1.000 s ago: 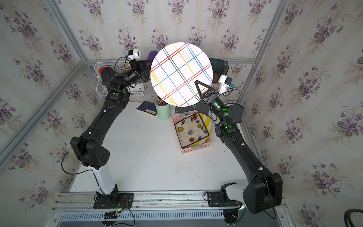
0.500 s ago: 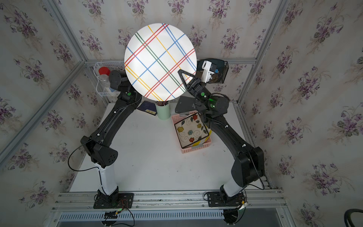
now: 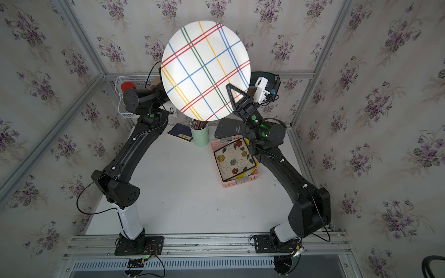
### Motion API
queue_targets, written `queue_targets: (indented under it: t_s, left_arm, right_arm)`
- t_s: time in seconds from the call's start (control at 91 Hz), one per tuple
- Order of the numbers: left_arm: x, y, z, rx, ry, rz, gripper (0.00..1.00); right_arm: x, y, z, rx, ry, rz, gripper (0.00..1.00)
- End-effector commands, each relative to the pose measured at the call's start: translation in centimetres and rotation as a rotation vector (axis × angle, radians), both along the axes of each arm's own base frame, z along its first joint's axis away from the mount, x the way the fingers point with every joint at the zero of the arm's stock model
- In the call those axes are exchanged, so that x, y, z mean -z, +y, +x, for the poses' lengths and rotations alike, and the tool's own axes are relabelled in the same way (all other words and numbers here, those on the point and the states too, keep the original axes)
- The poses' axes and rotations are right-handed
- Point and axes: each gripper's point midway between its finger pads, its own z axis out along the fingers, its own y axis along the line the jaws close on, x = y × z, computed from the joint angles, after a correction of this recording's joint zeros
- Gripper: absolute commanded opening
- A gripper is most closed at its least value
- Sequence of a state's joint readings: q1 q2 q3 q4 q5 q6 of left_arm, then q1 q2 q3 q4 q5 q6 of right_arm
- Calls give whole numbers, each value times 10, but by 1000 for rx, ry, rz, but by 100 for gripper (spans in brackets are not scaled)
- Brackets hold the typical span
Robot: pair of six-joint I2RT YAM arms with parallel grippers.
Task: Wipe the wet plate dry
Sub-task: Wipe the plate with towel, then place the plate at the center of the board.
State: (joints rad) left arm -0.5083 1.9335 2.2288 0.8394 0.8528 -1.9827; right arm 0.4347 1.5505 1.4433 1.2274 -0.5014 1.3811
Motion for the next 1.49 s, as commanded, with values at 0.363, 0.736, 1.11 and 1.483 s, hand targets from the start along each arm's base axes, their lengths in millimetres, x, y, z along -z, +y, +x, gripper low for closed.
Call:
queue_targets:
  t_s: [0.363,0.736,1.11,1.483]
  left_arm:
    - [46,55,-34,-122,-107,135,0]
    - [142,145,25,-777,-32,810,0]
    - [201,177,44,-939,41,1063,0]
    - [223,177,32,-901,89,1072,0]
  right_arm:
    - [11,-105,90,395,185,18,0]
    - [224,5,50,353,524,-606,0]
    - [404,176,-14,6,496,-1101,0]
    - [538,184,-1,4,689,-1289,8]
